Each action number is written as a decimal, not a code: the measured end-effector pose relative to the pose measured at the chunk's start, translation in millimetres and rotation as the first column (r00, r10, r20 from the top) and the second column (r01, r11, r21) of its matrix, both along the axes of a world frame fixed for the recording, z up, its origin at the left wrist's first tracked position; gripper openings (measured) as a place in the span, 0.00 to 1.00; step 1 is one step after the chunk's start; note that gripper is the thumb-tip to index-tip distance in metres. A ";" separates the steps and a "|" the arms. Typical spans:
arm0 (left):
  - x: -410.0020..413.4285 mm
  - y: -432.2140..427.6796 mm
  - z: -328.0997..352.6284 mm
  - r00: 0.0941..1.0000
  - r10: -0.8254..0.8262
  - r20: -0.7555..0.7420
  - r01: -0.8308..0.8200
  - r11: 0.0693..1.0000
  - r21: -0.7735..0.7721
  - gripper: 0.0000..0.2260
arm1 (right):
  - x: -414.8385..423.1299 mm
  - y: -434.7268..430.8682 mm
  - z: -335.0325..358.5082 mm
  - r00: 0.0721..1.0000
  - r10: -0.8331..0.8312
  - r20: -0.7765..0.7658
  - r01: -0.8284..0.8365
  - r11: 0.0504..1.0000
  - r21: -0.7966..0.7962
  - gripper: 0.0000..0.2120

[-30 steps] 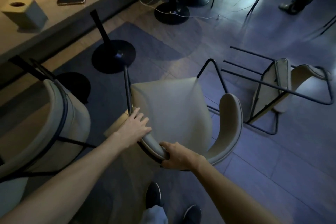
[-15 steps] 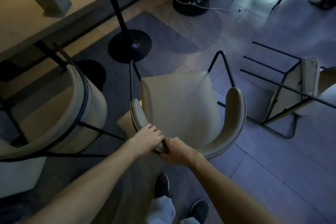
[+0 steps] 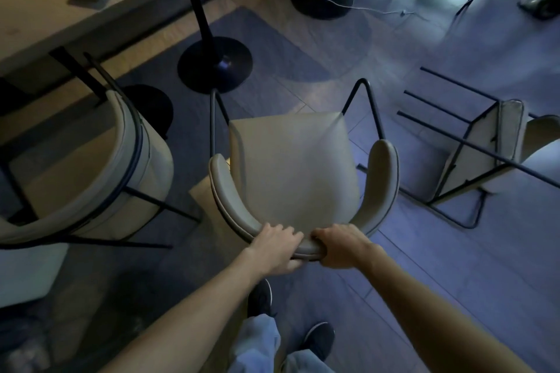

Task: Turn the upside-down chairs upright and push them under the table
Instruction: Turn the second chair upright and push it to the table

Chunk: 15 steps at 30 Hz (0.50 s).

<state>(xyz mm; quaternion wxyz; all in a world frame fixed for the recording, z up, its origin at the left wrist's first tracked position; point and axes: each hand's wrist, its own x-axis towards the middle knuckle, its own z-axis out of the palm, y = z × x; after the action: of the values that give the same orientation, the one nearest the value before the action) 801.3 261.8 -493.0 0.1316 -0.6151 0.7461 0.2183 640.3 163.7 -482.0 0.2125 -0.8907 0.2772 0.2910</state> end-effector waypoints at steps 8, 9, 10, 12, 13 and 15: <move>-11.4 -3.6 -0.5 0.995 0.076 0.066 -0.073 0.996 -0.049 0.17 | -25.5 -15.5 -4.1 0.986 0.162 0.040 -0.154 0.977 -0.144 0.17; -10.7 -4.5 -0.8 0.995 0.071 0.070 -0.068 0.996 -0.052 0.17 | -25.8 -17.2 -5.5 0.983 0.176 0.047 -0.168 0.975 -0.146 0.17; -9.0 -5.5 -0.6 0.995 0.067 0.073 -0.062 0.996 -0.058 0.17 | -25.5 -19.5 -5.6 0.981 0.188 0.055 -0.179 0.973 -0.149 0.17; -6.5 -6.8 -0.2 0.995 0.067 0.076 -0.061 0.996 -0.072 0.18 | -24.6 -23.5 -6.8 0.976 0.207 0.065 -0.195 0.969 -0.149 0.17; -4.8 -7.9 0.7 0.995 0.064 0.078 -0.058 0.995 -0.075 0.18 | -23.7 -25.0 -6.8 0.975 0.212 0.068 -0.201 0.969 -0.146 0.17; -3.9 -8.3 2.6 0.995 0.067 0.078 -0.061 0.996 -0.068 0.18 | -22.0 -27.1 -7.6 0.972 0.226 0.068 -0.216 0.968 -0.129 0.17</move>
<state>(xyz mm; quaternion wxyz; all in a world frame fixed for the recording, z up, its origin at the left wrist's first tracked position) 797.4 253.5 -490.4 0.1344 -0.6509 0.7268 0.1730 618.3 136.6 -489.6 0.1354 -0.9385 0.1842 0.2587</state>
